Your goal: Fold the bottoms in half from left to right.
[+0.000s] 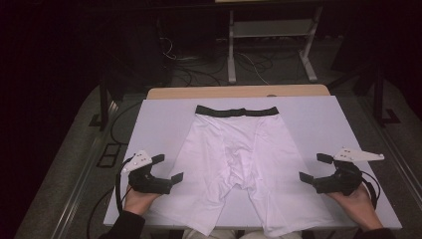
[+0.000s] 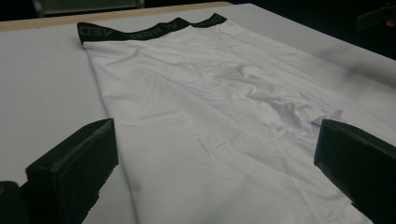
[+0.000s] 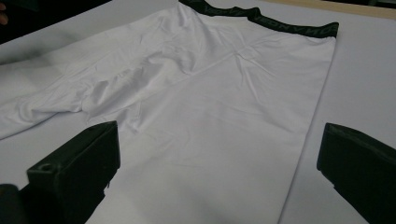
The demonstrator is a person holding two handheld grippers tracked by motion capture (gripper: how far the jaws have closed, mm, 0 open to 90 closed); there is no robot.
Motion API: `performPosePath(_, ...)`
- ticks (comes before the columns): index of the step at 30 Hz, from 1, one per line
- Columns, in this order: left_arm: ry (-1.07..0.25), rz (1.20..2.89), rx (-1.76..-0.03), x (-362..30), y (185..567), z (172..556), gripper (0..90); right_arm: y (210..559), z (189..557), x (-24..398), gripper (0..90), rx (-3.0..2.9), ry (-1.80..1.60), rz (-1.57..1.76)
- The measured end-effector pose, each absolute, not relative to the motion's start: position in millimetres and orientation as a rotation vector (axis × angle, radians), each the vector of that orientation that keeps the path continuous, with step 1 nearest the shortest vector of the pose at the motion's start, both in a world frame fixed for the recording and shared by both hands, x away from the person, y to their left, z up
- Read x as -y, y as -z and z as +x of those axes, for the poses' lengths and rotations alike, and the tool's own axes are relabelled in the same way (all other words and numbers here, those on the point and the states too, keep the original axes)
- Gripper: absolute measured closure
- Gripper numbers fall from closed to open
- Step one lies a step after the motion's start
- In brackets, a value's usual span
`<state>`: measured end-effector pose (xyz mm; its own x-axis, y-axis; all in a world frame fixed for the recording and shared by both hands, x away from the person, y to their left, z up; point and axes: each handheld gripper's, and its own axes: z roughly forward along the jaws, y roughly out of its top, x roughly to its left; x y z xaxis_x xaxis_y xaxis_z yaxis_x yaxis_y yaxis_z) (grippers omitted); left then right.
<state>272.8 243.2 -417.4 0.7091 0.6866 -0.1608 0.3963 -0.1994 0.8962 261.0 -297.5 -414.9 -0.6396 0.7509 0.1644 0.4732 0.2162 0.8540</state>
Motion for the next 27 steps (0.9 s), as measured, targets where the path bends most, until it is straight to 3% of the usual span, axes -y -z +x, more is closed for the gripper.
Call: performPosePath(27, -0.341, 1.827, -0.850, -242, 418, 271, 0.0, 405, 261, 287, 0.0, -2.223, -1.351, 1.140)
